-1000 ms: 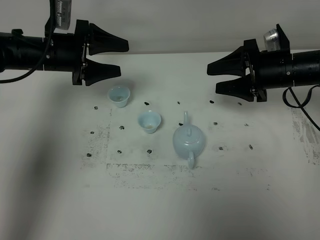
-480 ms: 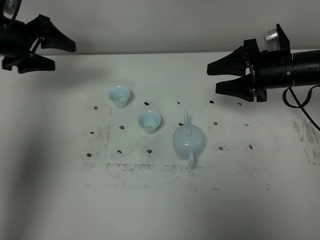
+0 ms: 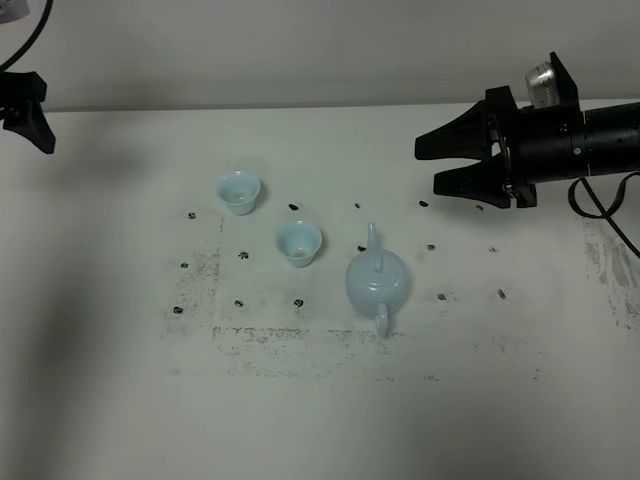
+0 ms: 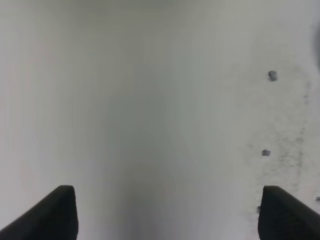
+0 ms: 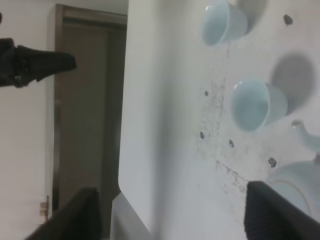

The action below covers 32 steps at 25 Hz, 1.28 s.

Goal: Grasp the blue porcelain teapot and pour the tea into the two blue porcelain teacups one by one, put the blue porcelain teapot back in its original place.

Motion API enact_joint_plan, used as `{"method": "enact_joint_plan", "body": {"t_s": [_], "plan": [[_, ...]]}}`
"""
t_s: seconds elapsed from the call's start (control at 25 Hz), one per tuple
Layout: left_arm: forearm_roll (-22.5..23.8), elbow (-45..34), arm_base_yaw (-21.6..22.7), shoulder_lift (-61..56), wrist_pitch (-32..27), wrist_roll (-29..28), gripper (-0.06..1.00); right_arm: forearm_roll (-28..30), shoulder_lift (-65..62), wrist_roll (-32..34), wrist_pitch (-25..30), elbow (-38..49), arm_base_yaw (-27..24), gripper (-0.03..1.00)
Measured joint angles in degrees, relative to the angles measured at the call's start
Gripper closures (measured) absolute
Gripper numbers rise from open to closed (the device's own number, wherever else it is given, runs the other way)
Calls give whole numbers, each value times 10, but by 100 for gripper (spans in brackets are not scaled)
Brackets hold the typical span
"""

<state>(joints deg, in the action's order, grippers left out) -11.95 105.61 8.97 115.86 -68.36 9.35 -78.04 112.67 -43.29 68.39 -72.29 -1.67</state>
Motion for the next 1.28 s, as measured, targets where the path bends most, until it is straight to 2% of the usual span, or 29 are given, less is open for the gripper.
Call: {"method": "enact_joint_plan", "body": {"t_s": [0.24,0.4,0.8,1.28], "plan": [[4,-15,0,-40,-1,-9,24,3,0,0,0,0,0,39],[3,-89,0,-129,-1,-2,24,3,0,0,0,0,0,39],[-3,-352,-1,-396,-1,41,24,3,0,0,0,0,0,39],[-8,-679,-1,-751,13,11,24,3,0,0,0,0,0,39]]}}
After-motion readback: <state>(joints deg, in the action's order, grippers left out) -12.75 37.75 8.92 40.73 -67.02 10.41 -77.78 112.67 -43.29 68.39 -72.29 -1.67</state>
